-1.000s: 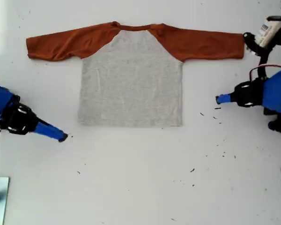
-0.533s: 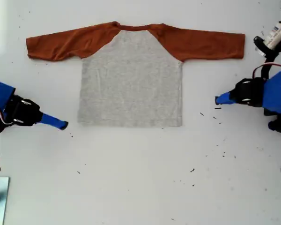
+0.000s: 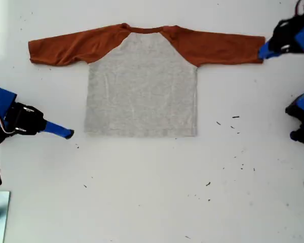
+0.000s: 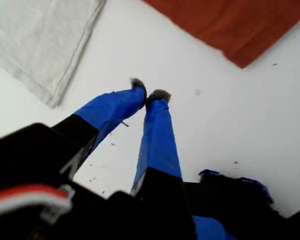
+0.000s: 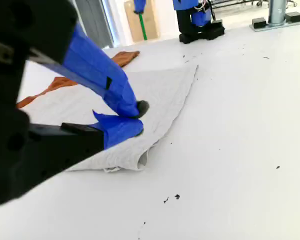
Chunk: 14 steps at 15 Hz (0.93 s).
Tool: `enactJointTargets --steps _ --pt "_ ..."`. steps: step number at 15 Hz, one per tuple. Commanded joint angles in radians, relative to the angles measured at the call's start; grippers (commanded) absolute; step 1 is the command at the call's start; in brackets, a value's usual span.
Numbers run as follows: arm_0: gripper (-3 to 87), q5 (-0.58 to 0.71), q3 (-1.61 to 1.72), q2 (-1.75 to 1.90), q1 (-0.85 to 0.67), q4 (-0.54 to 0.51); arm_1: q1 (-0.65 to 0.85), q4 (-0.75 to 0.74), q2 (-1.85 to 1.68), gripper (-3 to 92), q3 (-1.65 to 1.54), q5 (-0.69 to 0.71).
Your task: Fold t shirt
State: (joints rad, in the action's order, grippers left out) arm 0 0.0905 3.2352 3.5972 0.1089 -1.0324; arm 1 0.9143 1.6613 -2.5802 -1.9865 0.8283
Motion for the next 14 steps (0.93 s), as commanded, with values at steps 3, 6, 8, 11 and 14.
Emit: enactJointTargets --steps 3,6,8,11,14 --pt "-0.3 0.014 0.011 0.008 -0.011 0.005 0.279 0.0 0.311 34.3 0.348 0.29" --pt "-0.3 0.015 0.011 0.005 -0.014 0.005 0.396 -0.225 0.334 35.2 0.15 0.394" --pt "-0.3 0.015 0.011 0.005 -0.011 0.005 0.439 -0.471 0.334 33.4 -0.117 0.451" --pt "-0.3 0.015 0.011 0.005 -0.018 0.005 0.471 -0.799 0.445 30.1 -0.385 0.499" --pt "-0.3 0.014 0.012 0.0 -0.026 0.006 0.431 -0.919 0.523 3.4 -0.442 0.506"
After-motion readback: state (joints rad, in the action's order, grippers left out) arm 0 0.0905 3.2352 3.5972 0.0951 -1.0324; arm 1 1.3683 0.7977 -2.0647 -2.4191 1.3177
